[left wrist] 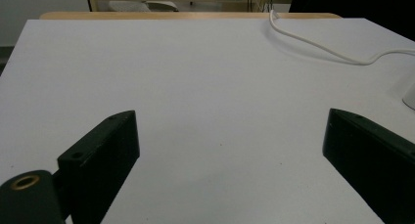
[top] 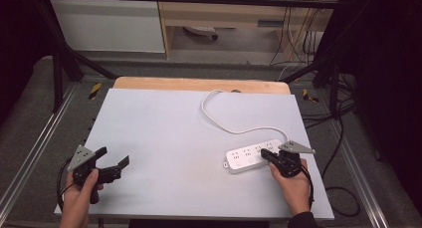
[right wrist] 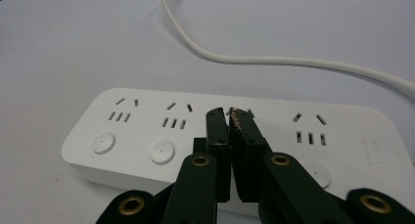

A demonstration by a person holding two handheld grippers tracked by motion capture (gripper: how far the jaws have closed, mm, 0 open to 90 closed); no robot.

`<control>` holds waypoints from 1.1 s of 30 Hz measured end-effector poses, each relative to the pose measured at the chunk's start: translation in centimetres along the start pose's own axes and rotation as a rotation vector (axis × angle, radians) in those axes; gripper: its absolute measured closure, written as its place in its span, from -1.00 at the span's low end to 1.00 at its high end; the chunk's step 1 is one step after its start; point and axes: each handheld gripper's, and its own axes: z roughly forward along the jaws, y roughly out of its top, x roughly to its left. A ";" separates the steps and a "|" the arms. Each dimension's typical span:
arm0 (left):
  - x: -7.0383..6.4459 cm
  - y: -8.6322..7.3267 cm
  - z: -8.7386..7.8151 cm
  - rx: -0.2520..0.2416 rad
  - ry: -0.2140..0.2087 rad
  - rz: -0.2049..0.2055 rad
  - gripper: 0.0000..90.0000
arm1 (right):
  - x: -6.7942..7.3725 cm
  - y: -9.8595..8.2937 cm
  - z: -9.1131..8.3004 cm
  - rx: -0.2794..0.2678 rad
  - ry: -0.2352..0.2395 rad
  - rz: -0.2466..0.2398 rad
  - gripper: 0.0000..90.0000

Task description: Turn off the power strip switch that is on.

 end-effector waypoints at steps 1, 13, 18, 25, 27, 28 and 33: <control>0.0 0.0 0.0 0.000 0.000 0.000 -0.86 | 0.0 0.0 0.0 -0.002 0.000 -0.002 0.94; 0.1 0.0 0.0 0.001 0.001 0.000 -0.86 | 0.5 0.3 -0.1 -0.025 0.026 -0.004 0.80; 0.1 0.0 0.0 0.001 0.001 0.000 -0.86 | 0.5 0.4 -0.2 -0.030 0.028 0.001 0.74; 0.1 0.0 0.0 0.001 0.000 -0.001 -0.86 | 0.7 0.5 -0.2 -0.039 0.020 -0.001 0.51; 0.1 0.0 0.0 0.001 0.001 -0.002 -0.86 | 0.8 0.6 -0.3 -0.042 0.020 -0.001 0.47; 0.1 0.0 0.0 0.001 0.001 -0.002 -0.86 | 0.9 0.6 -0.3 -0.045 0.020 -0.001 0.45; 0.1 0.0 0.0 0.001 0.004 -0.003 -0.86 | 1.2 0.9 -0.6 -0.054 0.028 -0.010 0.43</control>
